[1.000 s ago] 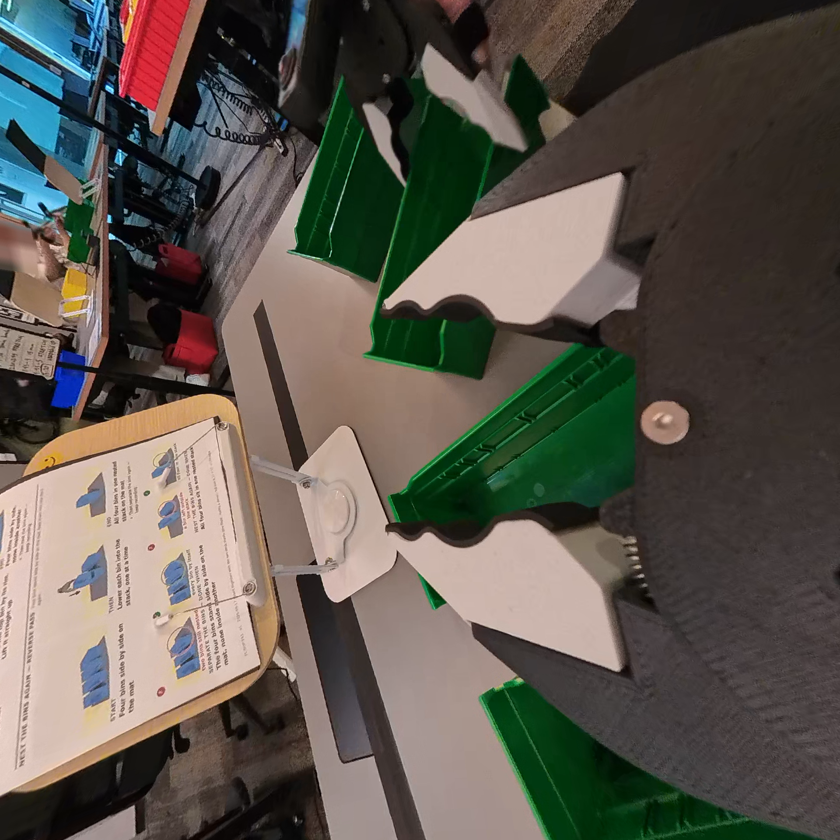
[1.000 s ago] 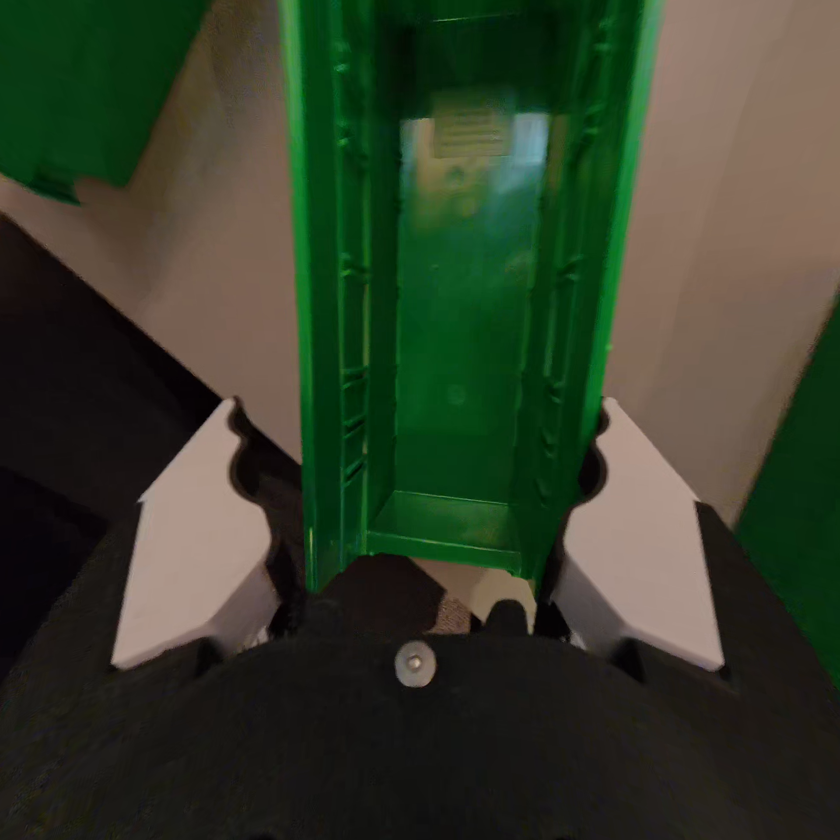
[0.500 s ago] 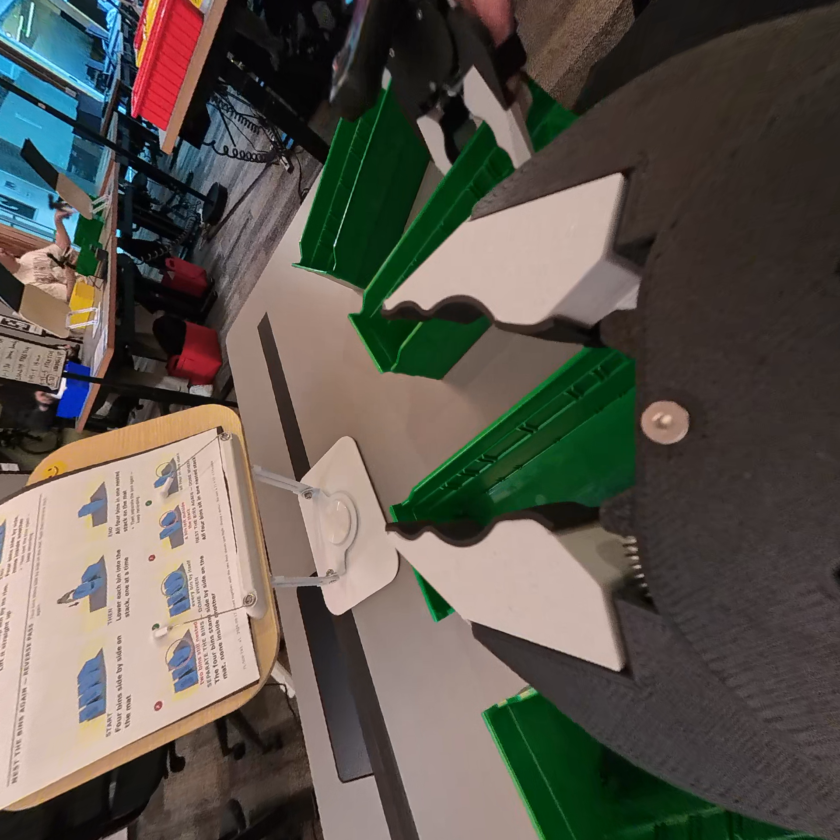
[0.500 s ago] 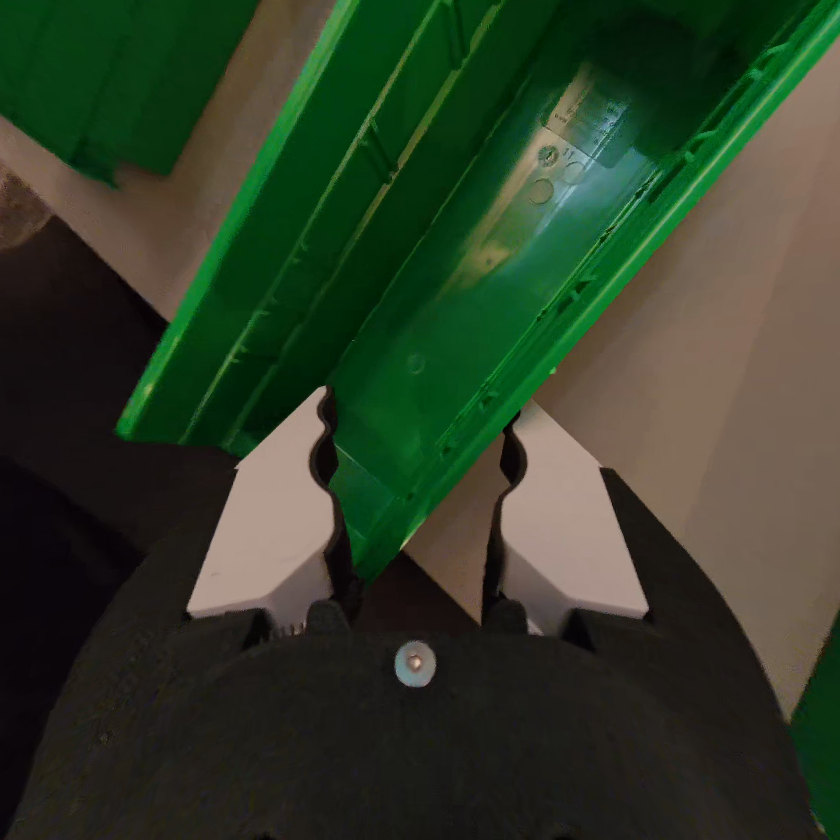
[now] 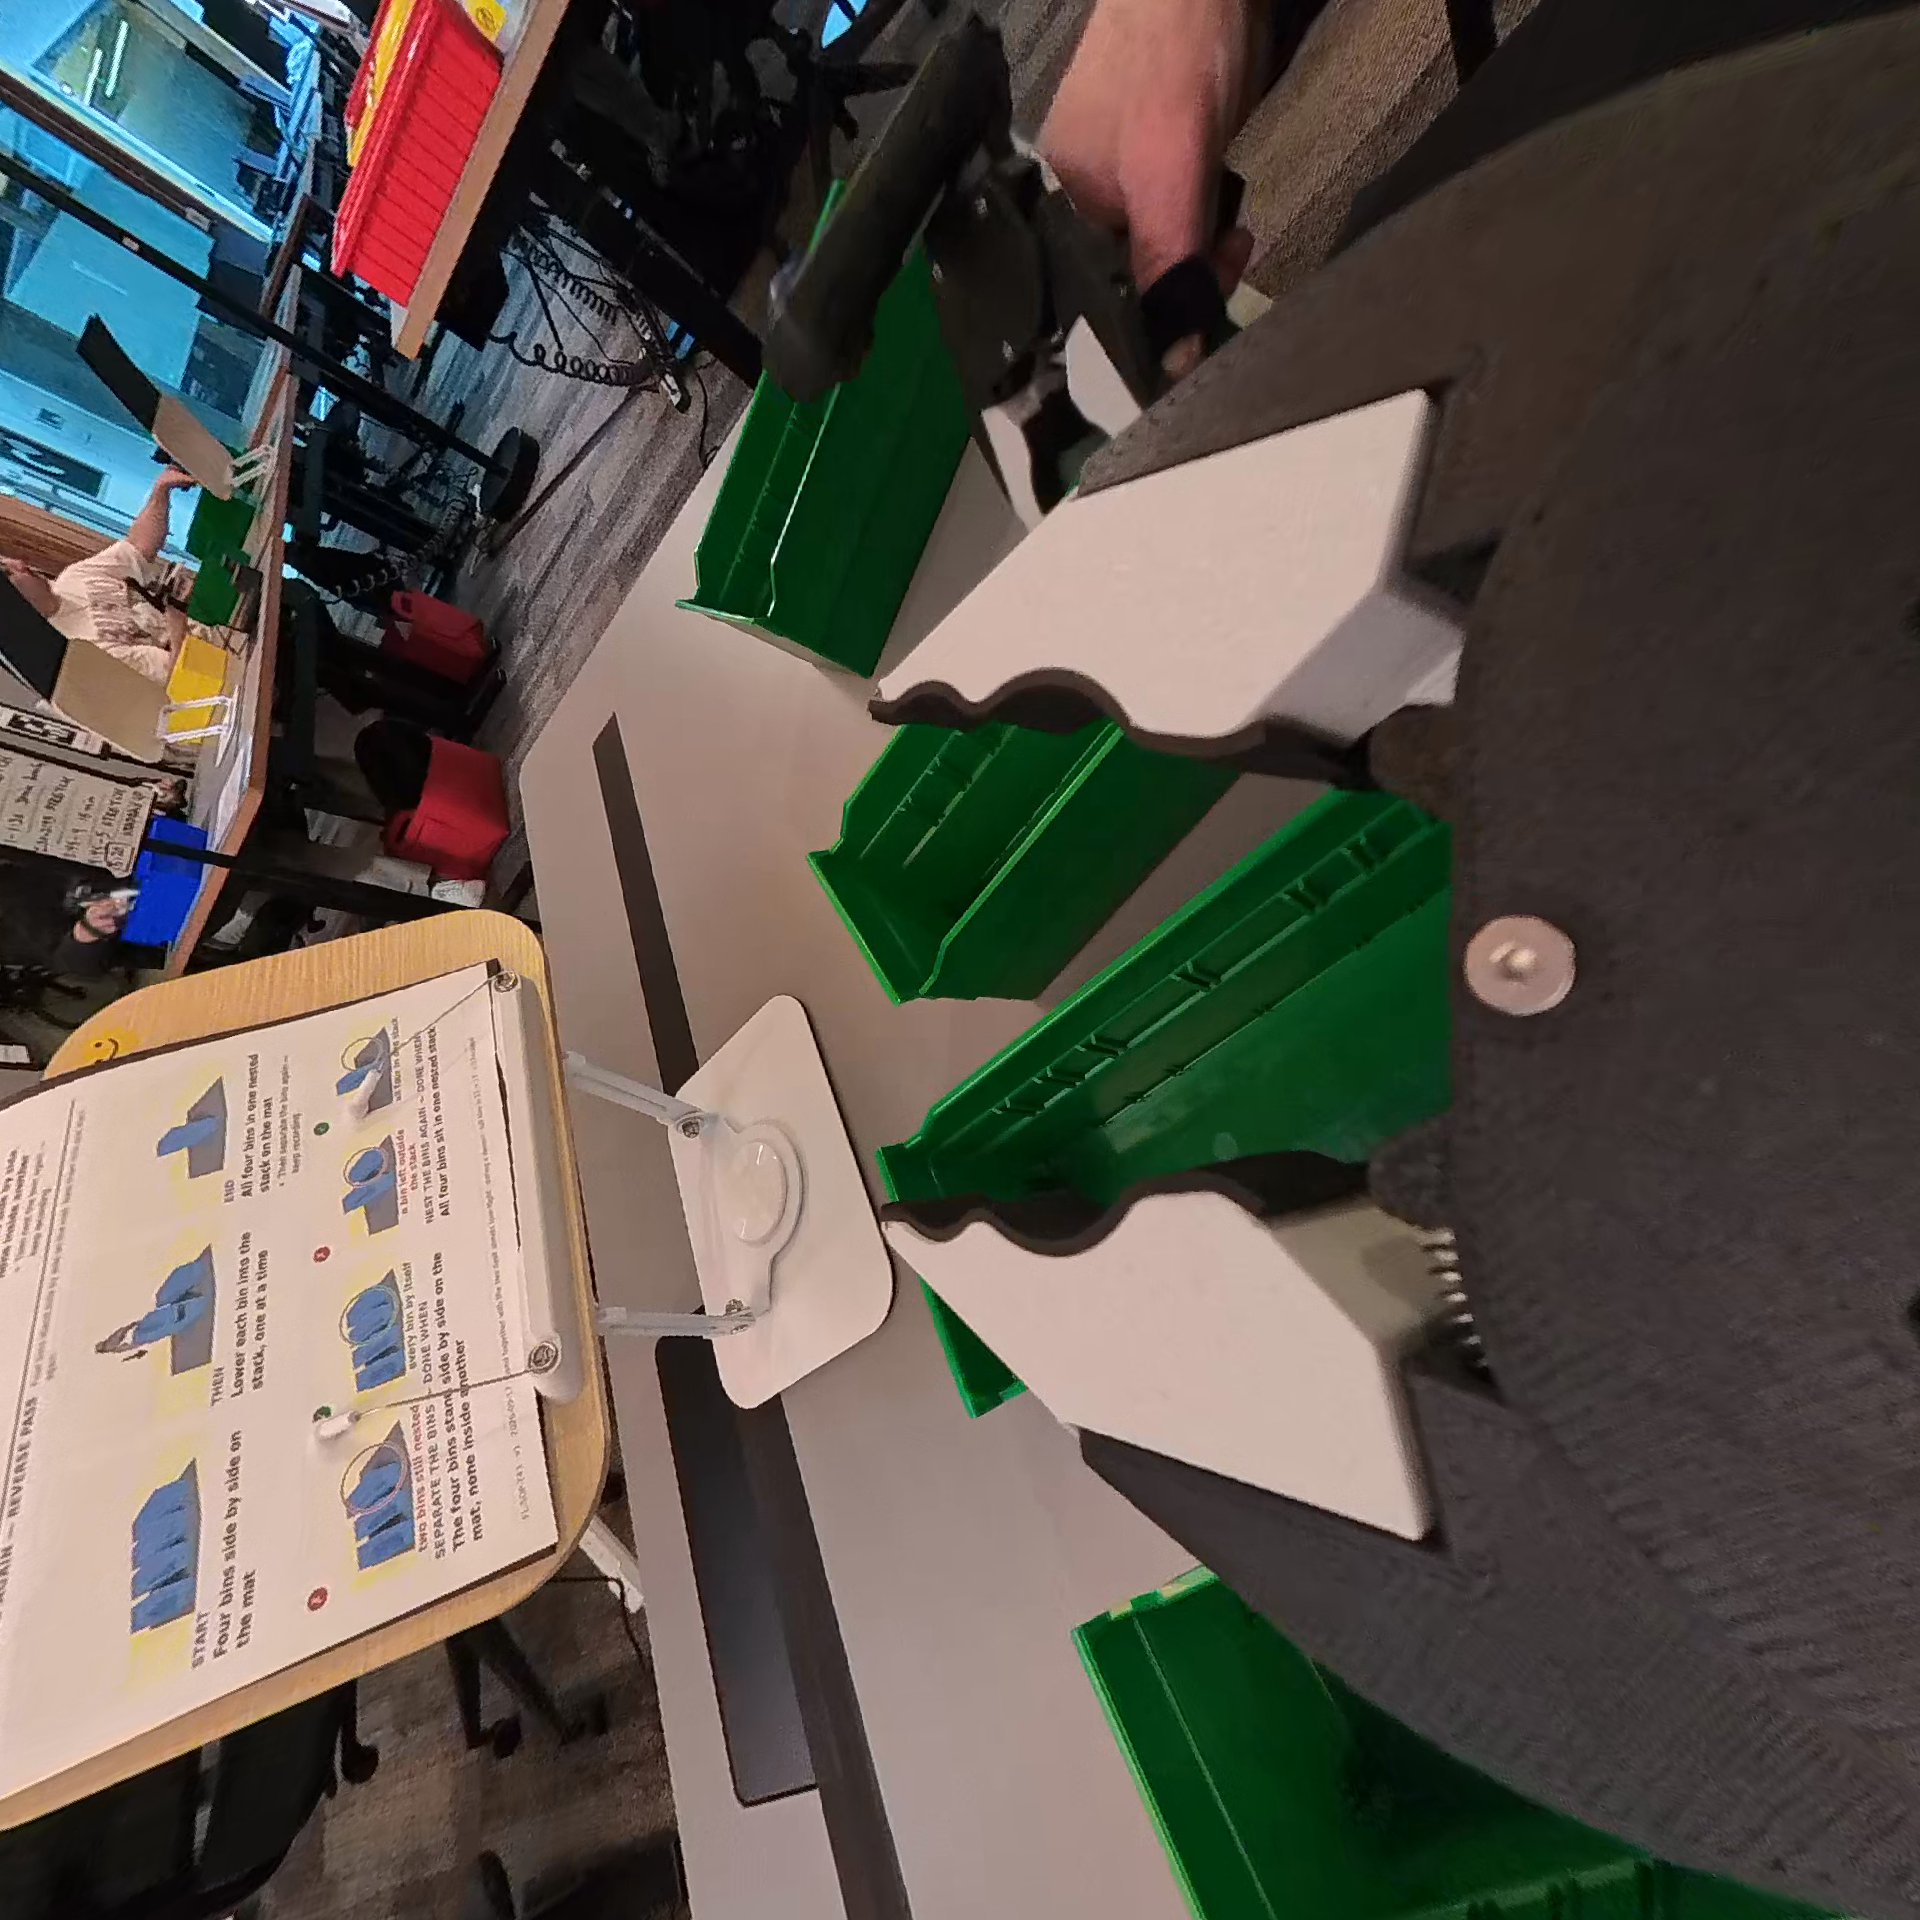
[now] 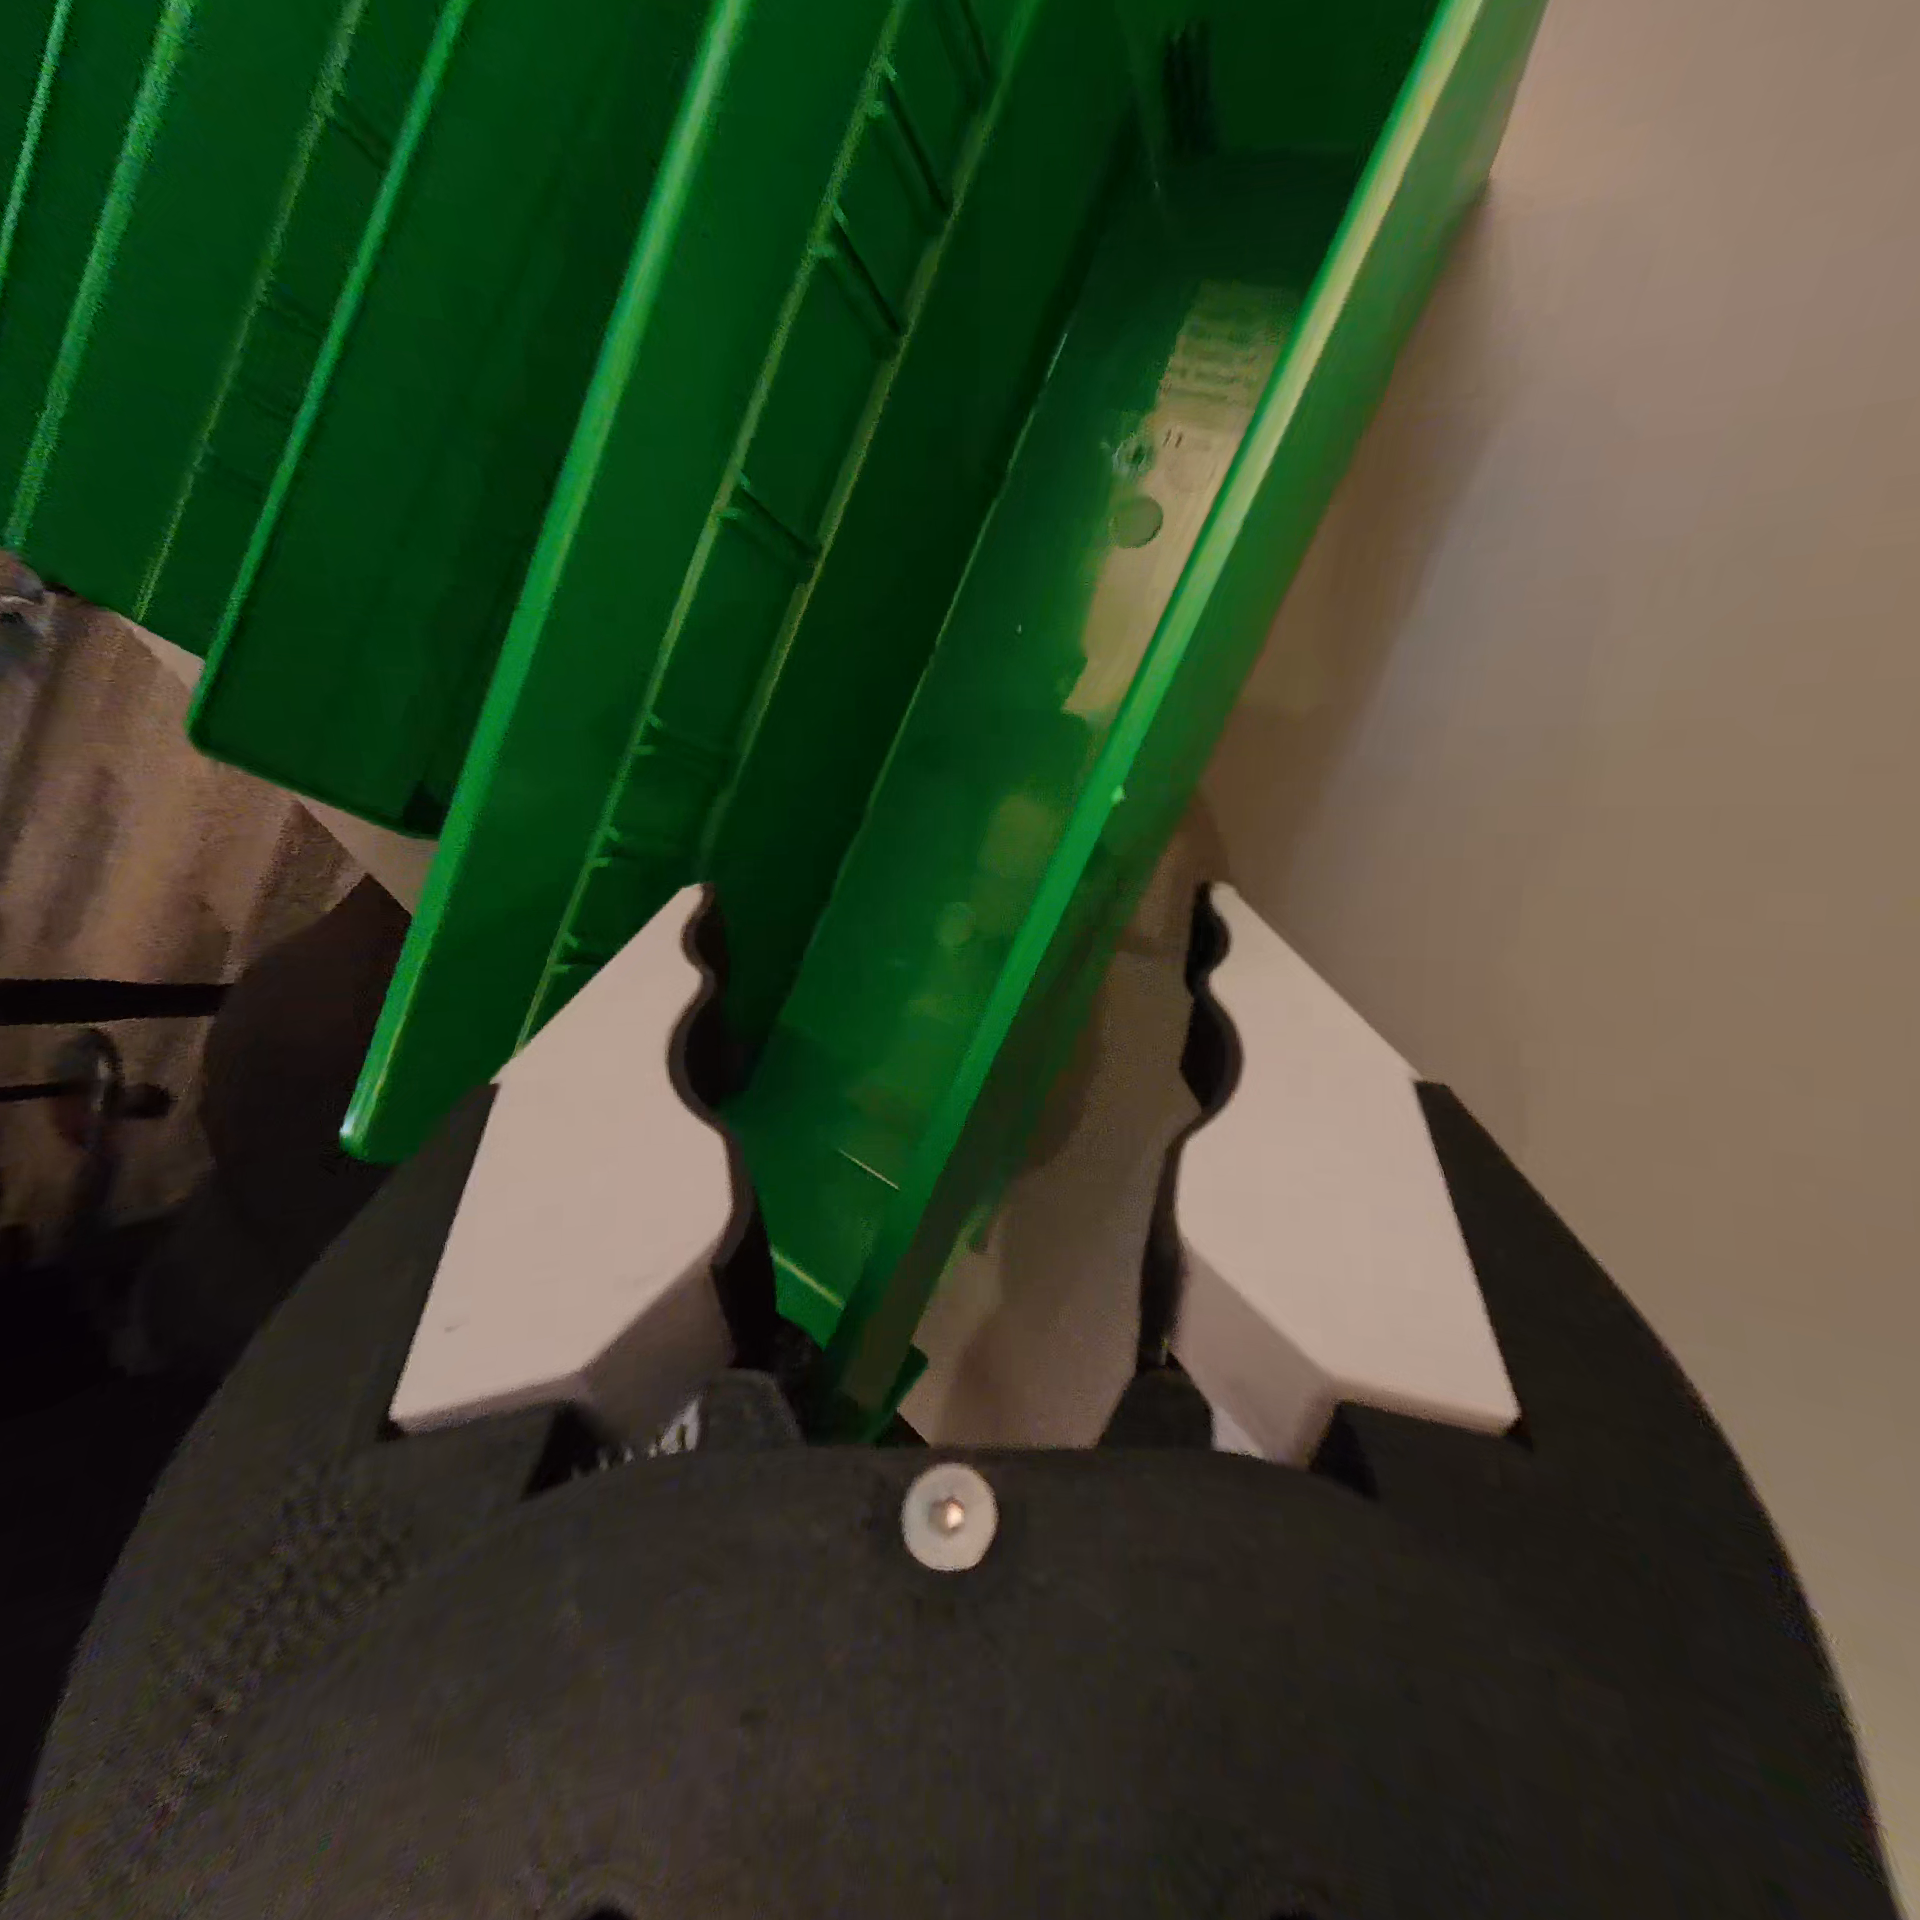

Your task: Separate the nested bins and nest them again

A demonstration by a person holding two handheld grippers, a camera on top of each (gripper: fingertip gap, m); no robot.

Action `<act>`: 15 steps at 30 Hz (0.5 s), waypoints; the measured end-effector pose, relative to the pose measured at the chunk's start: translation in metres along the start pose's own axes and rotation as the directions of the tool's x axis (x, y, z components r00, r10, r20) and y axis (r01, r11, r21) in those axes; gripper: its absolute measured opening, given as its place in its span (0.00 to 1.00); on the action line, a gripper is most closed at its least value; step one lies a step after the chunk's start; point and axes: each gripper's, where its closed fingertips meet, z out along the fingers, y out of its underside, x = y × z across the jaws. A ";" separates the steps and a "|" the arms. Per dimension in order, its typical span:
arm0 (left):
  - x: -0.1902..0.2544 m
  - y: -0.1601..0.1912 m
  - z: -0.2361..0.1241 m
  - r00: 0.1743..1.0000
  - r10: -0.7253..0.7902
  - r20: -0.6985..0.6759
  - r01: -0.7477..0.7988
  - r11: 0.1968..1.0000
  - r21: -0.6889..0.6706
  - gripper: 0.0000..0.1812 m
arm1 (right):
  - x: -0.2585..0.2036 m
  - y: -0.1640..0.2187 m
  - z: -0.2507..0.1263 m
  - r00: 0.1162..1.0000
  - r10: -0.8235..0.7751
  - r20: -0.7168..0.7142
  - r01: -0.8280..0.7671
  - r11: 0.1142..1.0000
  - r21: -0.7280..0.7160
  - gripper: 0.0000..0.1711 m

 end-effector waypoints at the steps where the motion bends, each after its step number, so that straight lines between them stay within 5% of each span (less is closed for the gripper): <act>1: 0.000 0.000 -0.001 1.000 0.001 0.001 -0.001 1.000 0.001 0.49 | 0.000 -0.003 -0.008 1.000 -0.024 -0.013 0.024 1.000 0.016 0.54; 6: -0.005 -0.006 -0.006 1.000 -0.003 0.009 0.003 1.000 0.018 0.49 | 0.068 -0.020 -0.100 0.924 -0.191 -0.330 0.219 0.974 0.050 0.61; 9: -0.007 -0.007 -0.008 1.000 -0.007 0.013 0.007 1.000 0.023 0.49 | 0.146 -0.009 -0.164 0.862 -0.147 -0.485 0.160 0.987 -0.016 0.63; 12: -0.007 -0.007 -0.007 1.000 -0.012 0.009 0.012 1.000 0.024 0.49 | 0.226 0.003 -0.213 0.828 -0.041 -0.560 0.058 0.998 0.013 0.47; 15: -0.004 -0.007 -0.006 1.000 -0.006 0.008 0.006 1.000 0.023 0.49 | 0.280 0.041 -0.218 0.849 0.012 -0.528 -0.071 0.993 -0.091 0.34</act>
